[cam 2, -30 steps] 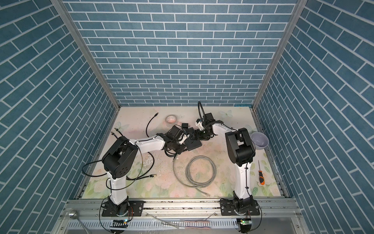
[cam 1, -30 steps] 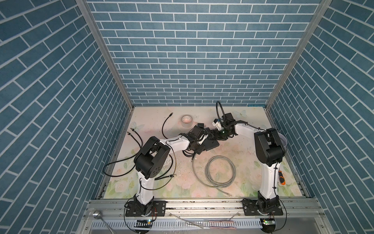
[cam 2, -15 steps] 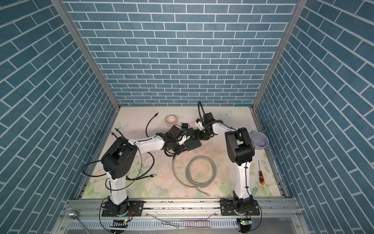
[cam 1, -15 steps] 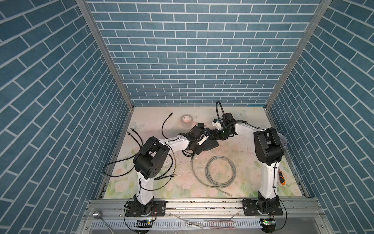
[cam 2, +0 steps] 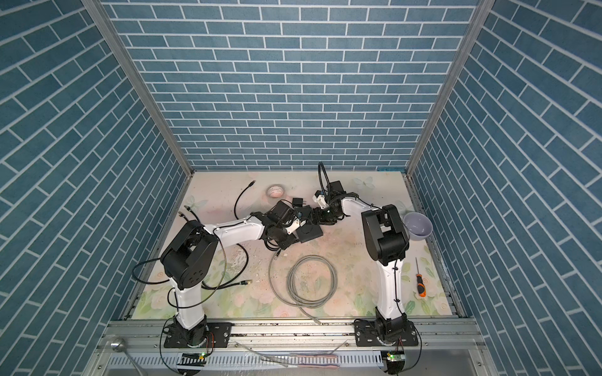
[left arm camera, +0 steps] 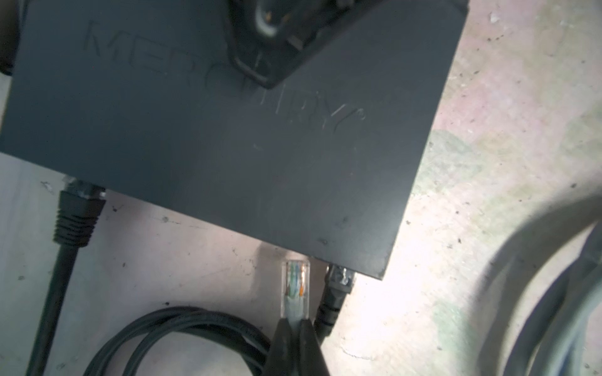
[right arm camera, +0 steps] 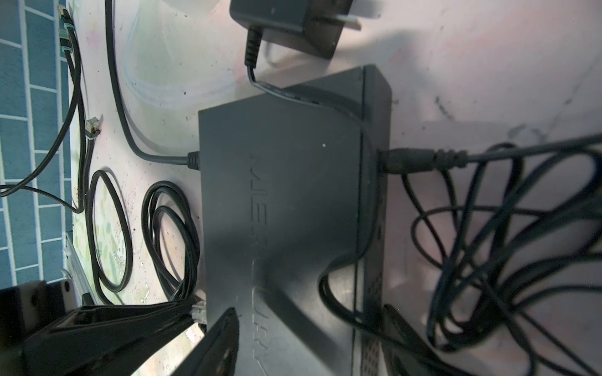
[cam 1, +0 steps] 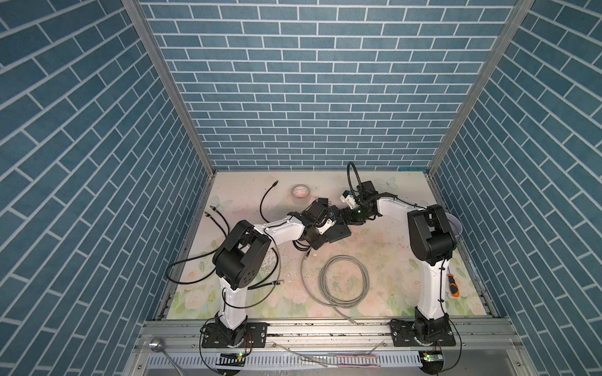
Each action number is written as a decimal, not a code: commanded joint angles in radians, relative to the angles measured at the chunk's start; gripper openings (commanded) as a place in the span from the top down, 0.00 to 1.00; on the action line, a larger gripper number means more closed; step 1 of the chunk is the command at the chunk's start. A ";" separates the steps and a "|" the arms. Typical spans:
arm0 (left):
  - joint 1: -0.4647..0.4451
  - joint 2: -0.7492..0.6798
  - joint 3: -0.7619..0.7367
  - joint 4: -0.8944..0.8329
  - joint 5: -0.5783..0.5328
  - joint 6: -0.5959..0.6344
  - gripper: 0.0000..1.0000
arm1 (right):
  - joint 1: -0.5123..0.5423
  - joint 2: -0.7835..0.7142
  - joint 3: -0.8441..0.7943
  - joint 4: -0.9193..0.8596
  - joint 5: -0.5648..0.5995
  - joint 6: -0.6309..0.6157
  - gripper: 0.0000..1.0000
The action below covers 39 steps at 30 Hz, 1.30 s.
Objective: Insert the plug into the switch port
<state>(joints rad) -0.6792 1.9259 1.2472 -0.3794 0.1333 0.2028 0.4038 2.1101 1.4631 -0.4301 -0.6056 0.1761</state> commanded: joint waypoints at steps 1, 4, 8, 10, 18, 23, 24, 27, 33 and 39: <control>0.001 -0.014 0.012 -0.004 0.020 0.031 1.00 | 0.016 0.051 -0.013 -0.029 -0.003 -0.006 0.31; 0.002 -0.005 0.018 0.011 0.027 0.033 1.00 | 0.017 0.057 -0.011 -0.026 -0.005 0.001 0.32; 0.002 0.003 0.024 0.026 0.046 0.030 1.00 | 0.018 0.059 -0.013 -0.020 -0.010 0.010 0.32; 0.001 0.009 0.026 0.028 0.060 0.026 1.00 | 0.018 0.059 -0.012 -0.015 -0.011 0.015 0.32; 0.000 0.028 0.022 0.017 0.074 0.038 1.00 | 0.018 0.071 -0.006 -0.010 -0.017 0.033 0.33; 0.000 0.049 0.039 0.016 0.053 0.056 1.00 | 0.018 0.071 -0.006 -0.007 -0.036 0.027 0.33; 0.000 0.052 0.045 0.016 0.055 0.062 1.00 | 0.018 0.074 -0.006 -0.006 -0.043 0.025 0.33; 0.000 0.055 0.044 0.054 0.053 0.066 1.00 | 0.018 0.076 -0.007 -0.012 -0.056 0.019 0.33; 0.000 0.038 0.003 0.151 0.022 0.073 1.00 | 0.018 0.109 -0.002 -0.038 -0.076 -0.009 0.34; -0.004 0.019 -0.020 0.224 0.022 0.092 1.00 | 0.020 0.120 0.012 -0.051 -0.080 -0.019 0.34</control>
<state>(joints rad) -0.6792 1.9495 1.2419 -0.3073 0.1589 0.2600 0.3962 2.1551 1.4952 -0.3744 -0.6594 0.1768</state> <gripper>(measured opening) 0.080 0.659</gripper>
